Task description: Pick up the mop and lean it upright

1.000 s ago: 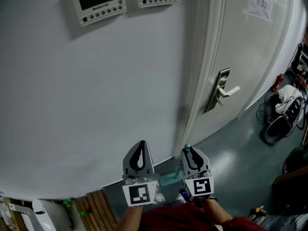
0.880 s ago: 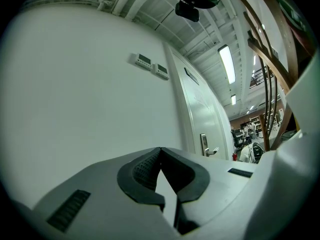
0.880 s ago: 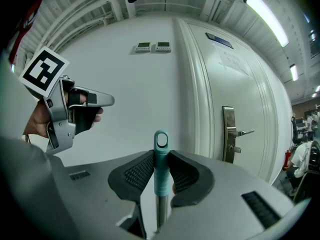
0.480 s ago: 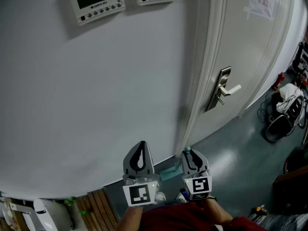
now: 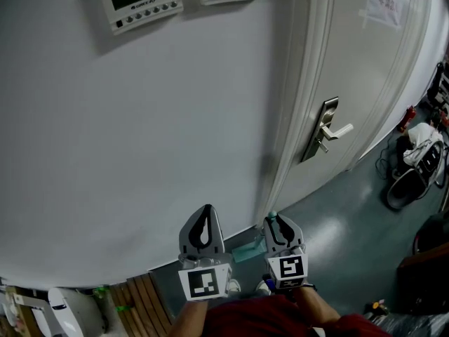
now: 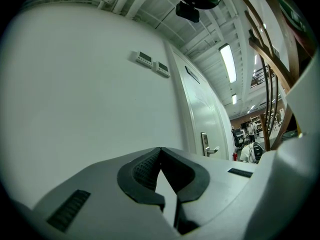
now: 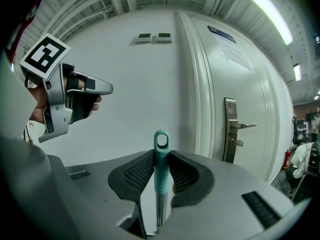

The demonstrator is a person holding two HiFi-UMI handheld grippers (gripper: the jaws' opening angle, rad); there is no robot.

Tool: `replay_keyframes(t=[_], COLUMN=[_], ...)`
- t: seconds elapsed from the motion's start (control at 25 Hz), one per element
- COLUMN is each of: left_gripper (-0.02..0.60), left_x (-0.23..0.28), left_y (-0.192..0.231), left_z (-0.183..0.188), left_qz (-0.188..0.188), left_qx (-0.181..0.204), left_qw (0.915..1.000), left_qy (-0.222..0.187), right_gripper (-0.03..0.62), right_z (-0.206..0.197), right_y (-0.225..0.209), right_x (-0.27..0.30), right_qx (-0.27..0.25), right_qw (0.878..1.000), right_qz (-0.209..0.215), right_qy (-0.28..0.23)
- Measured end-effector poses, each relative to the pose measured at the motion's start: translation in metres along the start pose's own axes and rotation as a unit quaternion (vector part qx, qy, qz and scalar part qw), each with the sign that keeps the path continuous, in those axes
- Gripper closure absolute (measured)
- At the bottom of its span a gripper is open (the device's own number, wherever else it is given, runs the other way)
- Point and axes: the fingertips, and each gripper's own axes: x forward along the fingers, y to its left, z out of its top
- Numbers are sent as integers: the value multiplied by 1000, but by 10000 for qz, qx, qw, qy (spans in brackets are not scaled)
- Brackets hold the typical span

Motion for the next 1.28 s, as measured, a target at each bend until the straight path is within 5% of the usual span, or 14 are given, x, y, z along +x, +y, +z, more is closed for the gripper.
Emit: replay_keyframes(t=[1.28], left_gripper=[568], left_x=[-6], left_y=[28], left_z=[-5], left_qz=[438], left_qx=[92], left_qw=[9990], left_qy=[74], right_gripper=[485], right_z=[5], right_y=[-9], right_x=[123], right_qx=[-114], right_qw=[9999], right_qz=[-74], right_qy=[29])
